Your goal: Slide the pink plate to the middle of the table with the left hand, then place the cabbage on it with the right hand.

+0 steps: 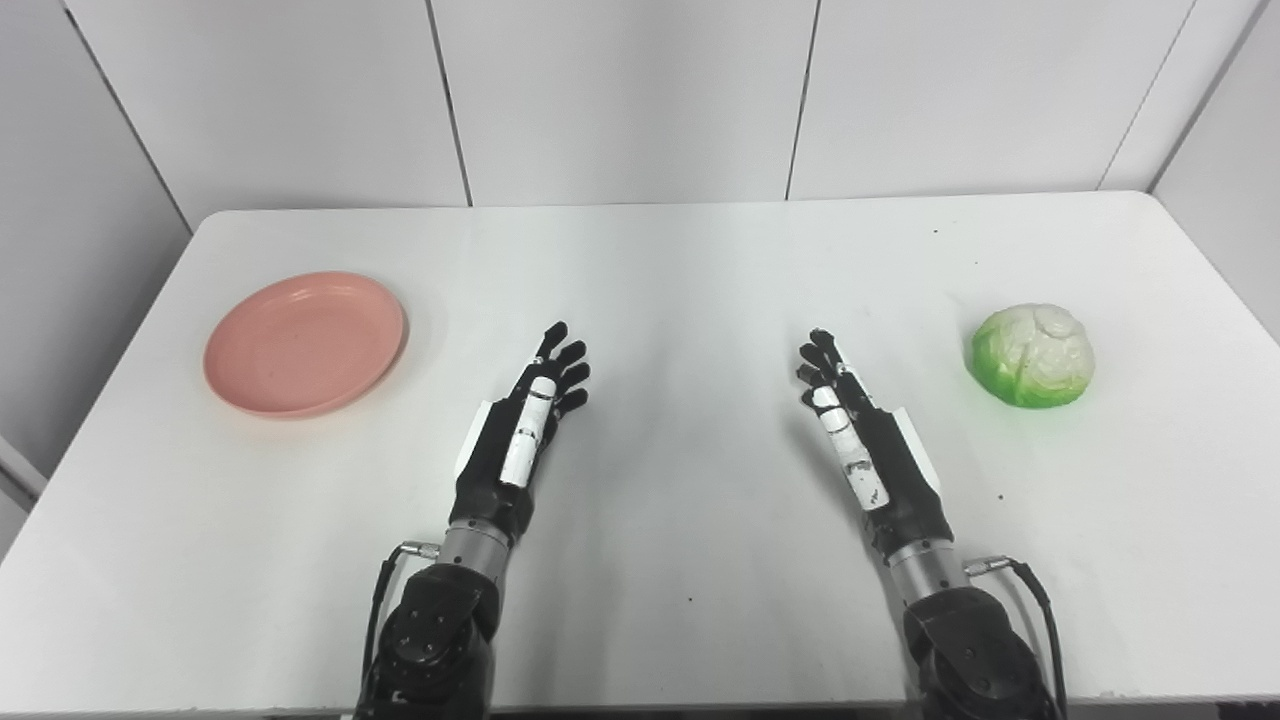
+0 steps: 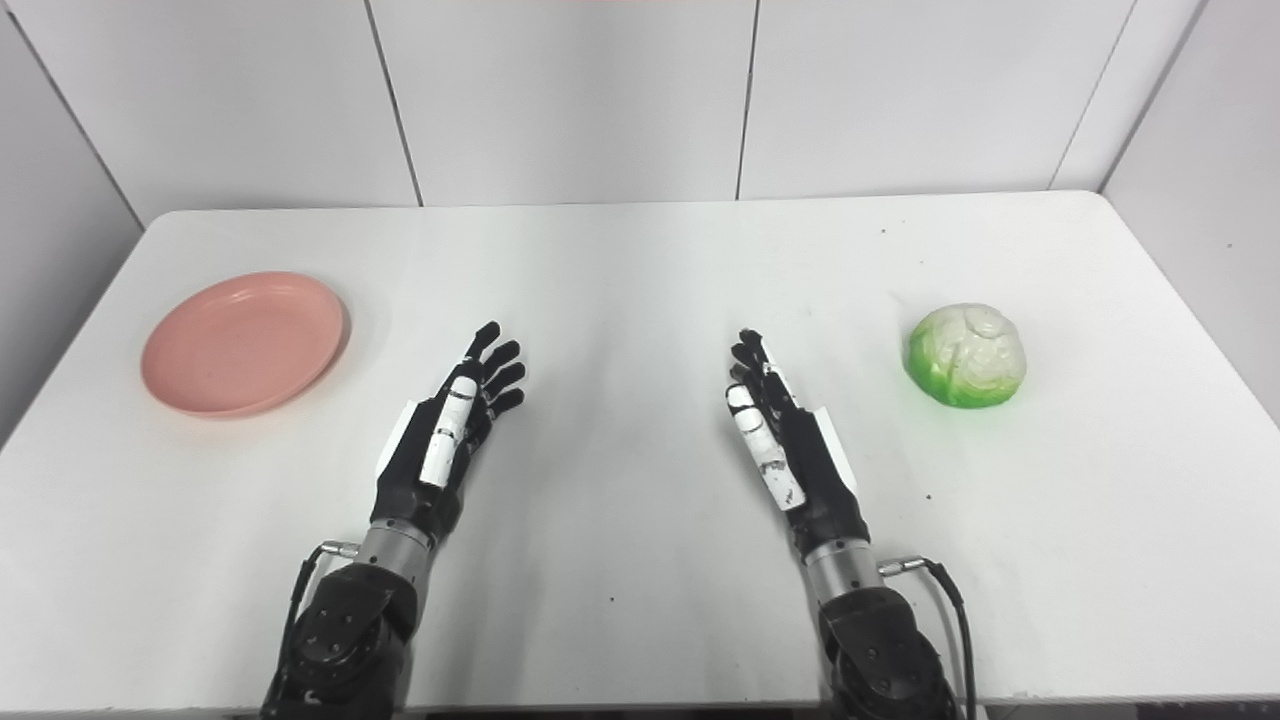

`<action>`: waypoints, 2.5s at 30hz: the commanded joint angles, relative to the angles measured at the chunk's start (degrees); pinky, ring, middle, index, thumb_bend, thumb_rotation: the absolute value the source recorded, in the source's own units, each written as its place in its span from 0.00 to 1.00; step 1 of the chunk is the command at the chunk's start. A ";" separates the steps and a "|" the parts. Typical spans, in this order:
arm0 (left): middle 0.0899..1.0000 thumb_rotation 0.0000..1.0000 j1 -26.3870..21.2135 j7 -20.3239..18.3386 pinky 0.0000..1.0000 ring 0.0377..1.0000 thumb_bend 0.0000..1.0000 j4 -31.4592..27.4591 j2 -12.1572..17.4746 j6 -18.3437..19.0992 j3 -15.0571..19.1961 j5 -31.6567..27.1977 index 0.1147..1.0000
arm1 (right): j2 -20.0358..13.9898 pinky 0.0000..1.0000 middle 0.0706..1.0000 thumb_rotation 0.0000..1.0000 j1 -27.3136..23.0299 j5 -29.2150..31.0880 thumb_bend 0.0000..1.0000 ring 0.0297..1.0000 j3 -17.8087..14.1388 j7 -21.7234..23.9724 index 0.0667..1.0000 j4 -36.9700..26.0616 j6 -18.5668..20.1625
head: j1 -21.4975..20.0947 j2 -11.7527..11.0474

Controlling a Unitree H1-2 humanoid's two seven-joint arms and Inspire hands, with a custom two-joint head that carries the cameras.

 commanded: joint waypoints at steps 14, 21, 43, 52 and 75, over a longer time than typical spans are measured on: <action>0.94 1.00 -0.25 2.35 0.91 0.92 0.43 7.59 -4.34 -2.37 -1.76 2.55 0.94 | -3.50 0.99 0.98 1.00 0.58 5.53 0.32 0.97 -1.76 3.01 1.00 2.38 -4.19 | 14.87 -5.82; 0.95 1.00 -0.71 3.26 0.90 0.92 0.42 9.08 -4.64 -3.85 -2.33 4.32 0.95 | -3.59 1.00 0.99 1.00 0.45 7.06 0.29 0.98 -2.06 3.46 1.00 2.84 -4.67 | 15.26 -6.20; 0.94 1.00 -1.70 4.09 0.92 0.93 0.43 -3.78 -5.46 -0.04 -0.97 3.09 0.93 | -3.20 1.00 0.99 1.00 -0.26 6.72 0.25 0.98 -1.78 3.28 1.00 3.21 -4.53 | 16.73 -5.85; 0.95 1.00 -6.02 4.48 0.97 0.93 0.48 -15.77 -5.13 5.41 3.04 -0.43 0.95 | -3.10 1.00 1.00 1.00 -0.32 6.64 0.25 0.98 -1.68 3.26 1.00 3.01 -4.11 | 16.72 -5.82; 0.93 1.00 -18.41 11.06 0.92 0.92 0.46 -21.52 4.28 7.98 18.15 -2.95 0.92 | -3.41 1.00 0.99 1.00 0.43 6.92 0.20 0.98 -1.76 3.73 1.00 1.77 -3.30 | 20.01 -7.59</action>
